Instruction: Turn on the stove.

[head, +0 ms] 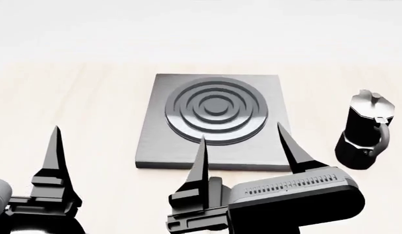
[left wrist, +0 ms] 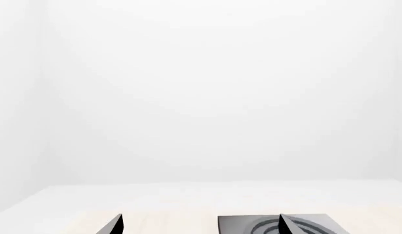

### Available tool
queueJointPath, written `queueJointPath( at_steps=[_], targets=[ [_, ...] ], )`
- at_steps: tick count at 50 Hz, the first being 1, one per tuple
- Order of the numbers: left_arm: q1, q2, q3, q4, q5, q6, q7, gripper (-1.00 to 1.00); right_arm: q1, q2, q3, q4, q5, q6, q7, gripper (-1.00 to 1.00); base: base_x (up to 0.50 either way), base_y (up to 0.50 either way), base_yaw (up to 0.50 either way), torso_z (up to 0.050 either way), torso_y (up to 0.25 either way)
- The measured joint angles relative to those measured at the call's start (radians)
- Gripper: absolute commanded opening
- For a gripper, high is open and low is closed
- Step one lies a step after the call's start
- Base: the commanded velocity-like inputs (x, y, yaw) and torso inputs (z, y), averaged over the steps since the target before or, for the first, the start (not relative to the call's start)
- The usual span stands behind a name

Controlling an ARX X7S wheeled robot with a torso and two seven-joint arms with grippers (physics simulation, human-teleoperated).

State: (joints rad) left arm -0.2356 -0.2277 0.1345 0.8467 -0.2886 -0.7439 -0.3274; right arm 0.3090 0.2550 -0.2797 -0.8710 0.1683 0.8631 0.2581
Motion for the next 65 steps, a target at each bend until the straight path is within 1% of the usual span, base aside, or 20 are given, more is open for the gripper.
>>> queueJointPath(
  at_steps=[7,25,65],
  targets=[
    [-0.001,-0.002,0.002,0.003,-0.005,-0.003,-0.005,1.00,-0.001,0.001,0.000,0.008,0.005,-0.008,0.002,1.00,0.24,0.00,0.00,0.000,0.000],
    [-0.001,-0.009,0.002,0.013,-0.019,-0.006,-0.016,1.00,-0.015,-0.018,0.011,0.089,0.035,-0.029,0.002,1.00,0.00,0.00,0.00,0.000,0.000],
    [-0.004,-0.024,0.015,-0.001,-0.038,0.006,-0.034,1.00,0.028,-0.107,0.043,0.285,0.160,0.146,0.015,1.00,0.00,0.00,0.00,0.000,0.000]
  ],
)
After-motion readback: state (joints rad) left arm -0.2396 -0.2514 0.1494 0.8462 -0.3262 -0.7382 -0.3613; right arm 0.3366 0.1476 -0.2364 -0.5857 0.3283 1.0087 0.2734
